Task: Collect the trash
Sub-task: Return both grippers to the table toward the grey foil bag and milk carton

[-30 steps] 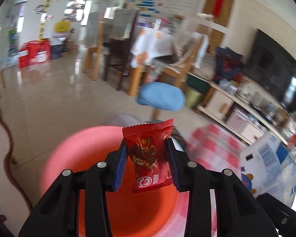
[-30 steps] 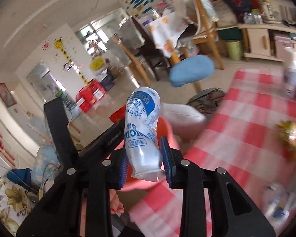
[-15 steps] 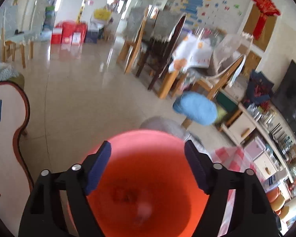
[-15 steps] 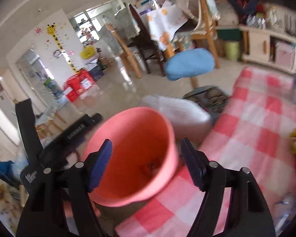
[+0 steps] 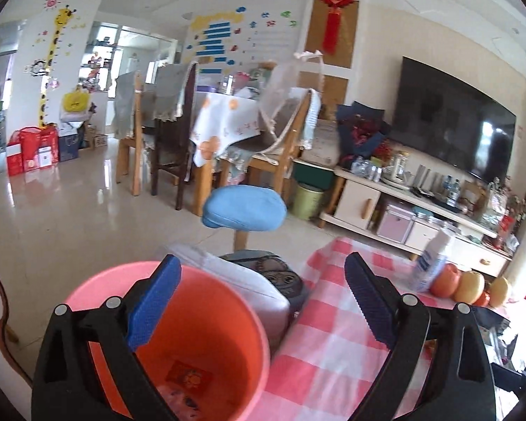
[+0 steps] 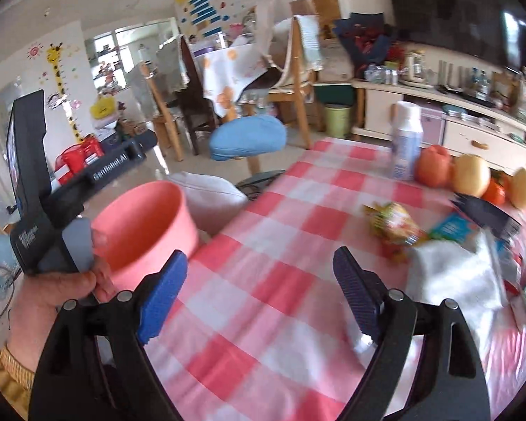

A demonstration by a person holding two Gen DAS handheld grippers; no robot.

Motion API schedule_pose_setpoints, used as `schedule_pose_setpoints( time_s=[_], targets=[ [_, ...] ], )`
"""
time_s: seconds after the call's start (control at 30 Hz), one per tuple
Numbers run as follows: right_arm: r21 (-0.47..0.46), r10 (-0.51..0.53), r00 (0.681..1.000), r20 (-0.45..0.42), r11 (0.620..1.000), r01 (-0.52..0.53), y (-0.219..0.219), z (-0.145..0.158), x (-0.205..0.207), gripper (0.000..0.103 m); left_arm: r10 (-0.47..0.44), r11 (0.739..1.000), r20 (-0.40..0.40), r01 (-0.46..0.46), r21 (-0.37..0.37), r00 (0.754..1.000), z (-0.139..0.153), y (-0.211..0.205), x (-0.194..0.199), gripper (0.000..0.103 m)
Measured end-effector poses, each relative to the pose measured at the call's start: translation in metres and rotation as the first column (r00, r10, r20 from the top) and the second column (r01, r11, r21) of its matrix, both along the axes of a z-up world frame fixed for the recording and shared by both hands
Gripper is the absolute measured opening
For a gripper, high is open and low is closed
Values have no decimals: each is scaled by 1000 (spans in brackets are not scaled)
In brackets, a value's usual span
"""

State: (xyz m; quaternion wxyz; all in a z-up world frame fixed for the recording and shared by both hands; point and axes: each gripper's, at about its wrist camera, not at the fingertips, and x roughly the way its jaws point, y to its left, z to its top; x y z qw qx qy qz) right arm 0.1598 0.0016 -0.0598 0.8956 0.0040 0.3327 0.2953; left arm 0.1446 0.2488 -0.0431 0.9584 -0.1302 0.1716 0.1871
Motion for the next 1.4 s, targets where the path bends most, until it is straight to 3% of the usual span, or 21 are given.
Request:
schedule_pose_setpoints(
  time_s=[0.2,0.47,0.83,1.07,1.27,1.4],
  targets=[
    [21,-72,997,7,997,72,-36,2,-11,95,-73,997,-36,74,15,997,-1,-28,8,93],
    [34,-117,993,12,993,116,-60,6,-19,96,-205,978,-82,207,13,975,-9,-64,15,93],
    [71,-182,983,34,981,179,-101,10,-31,96,-409,910,-88,413,38,909,-14,-121,14,93],
    [99,-224,973,49,971,219,-131,16,-34,96,-472,876,-131,480,41,872,-21,-153,15,93],
    [116,-259,965,48,961,252,-157,19,-34,96,-560,823,-165,568,2,812,-30,-179,20,93],
    [131,-287,957,41,951,280,-176,23,-31,96,-591,801,-187,598,-26,785,-37,-193,20,93]
  ],
)
